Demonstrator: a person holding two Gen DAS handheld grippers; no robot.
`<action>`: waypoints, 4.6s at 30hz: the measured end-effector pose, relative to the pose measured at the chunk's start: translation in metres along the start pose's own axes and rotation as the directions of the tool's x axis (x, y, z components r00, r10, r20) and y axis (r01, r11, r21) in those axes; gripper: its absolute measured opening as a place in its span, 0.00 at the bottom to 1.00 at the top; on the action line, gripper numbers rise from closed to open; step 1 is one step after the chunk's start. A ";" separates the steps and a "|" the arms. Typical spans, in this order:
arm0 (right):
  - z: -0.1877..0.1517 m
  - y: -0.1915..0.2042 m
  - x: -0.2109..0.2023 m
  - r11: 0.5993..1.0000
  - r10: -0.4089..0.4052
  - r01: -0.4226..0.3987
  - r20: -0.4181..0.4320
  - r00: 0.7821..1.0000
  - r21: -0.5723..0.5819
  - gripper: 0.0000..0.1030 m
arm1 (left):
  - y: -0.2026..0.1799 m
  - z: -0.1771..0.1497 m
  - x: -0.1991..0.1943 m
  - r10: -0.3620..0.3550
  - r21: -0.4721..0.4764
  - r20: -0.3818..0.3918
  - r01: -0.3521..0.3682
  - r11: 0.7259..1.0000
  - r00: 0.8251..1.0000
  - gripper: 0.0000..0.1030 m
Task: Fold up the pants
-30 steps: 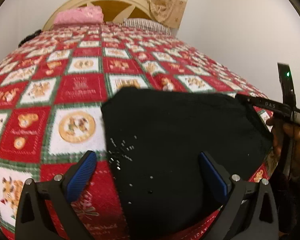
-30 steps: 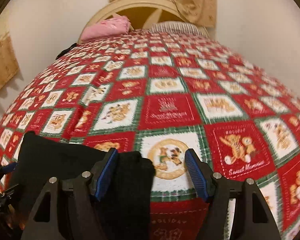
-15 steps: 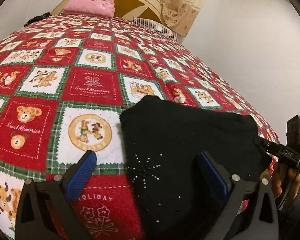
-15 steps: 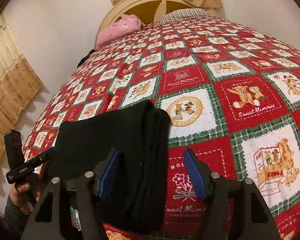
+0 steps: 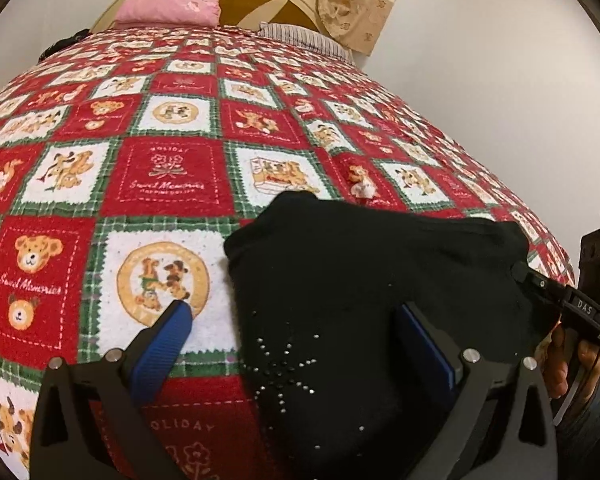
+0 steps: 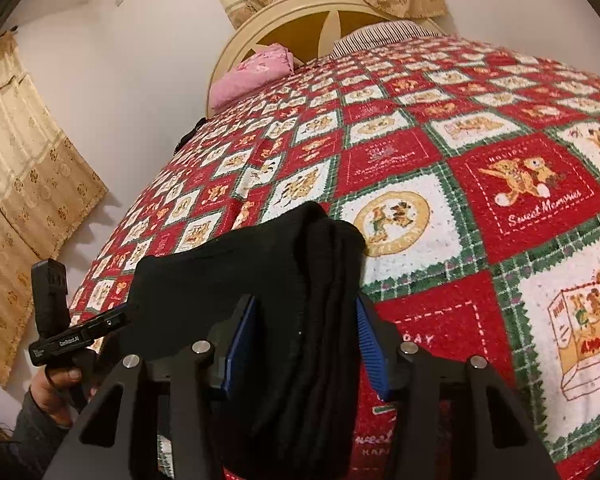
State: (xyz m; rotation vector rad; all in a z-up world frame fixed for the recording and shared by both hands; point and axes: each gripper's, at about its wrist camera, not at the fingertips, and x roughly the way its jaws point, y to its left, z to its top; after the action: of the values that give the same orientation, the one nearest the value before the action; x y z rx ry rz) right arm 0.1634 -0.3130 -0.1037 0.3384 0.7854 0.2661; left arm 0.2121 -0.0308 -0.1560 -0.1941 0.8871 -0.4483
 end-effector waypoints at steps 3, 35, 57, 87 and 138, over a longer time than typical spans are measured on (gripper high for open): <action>-0.001 -0.002 0.001 1.000 0.001 -0.001 0.011 1.000 -0.008 0.49 | 0.001 0.000 -0.001 -0.005 0.001 0.003 0.005 1.000 1.000 1.00; 0.062 0.122 0.013 0.956 0.145 -0.153 -0.051 0.988 -0.249 0.26 | 0.062 0.007 -0.087 -0.163 -0.089 0.146 0.177 0.980 0.976 0.18; 0.064 0.201 0.220 0.932 0.261 -0.321 -0.305 0.916 -0.166 0.41 | 0.187 -0.026 -0.107 0.254 -0.263 0.117 -0.217 0.940 0.960 0.64; 0.061 0.174 0.071 0.973 0.083 -0.091 -0.047 0.995 -0.211 0.58 | 0.110 -0.042 -0.175 0.385 -0.230 0.228 -0.335 0.914 0.894 0.86; 0.004 0.231 -0.126 0.896 0.156 -0.032 0.245 0.957 -0.444 0.69 | 0.011 -0.056 -0.259 0.351 -0.095 0.435 -0.346 0.934 0.829 0.97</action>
State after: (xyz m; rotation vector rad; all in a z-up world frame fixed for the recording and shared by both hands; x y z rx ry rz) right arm 0.0559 -0.1476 0.0710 -0.0145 0.4153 0.4674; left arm 0.0303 0.0977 -0.0127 -0.1333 0.4530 -0.0445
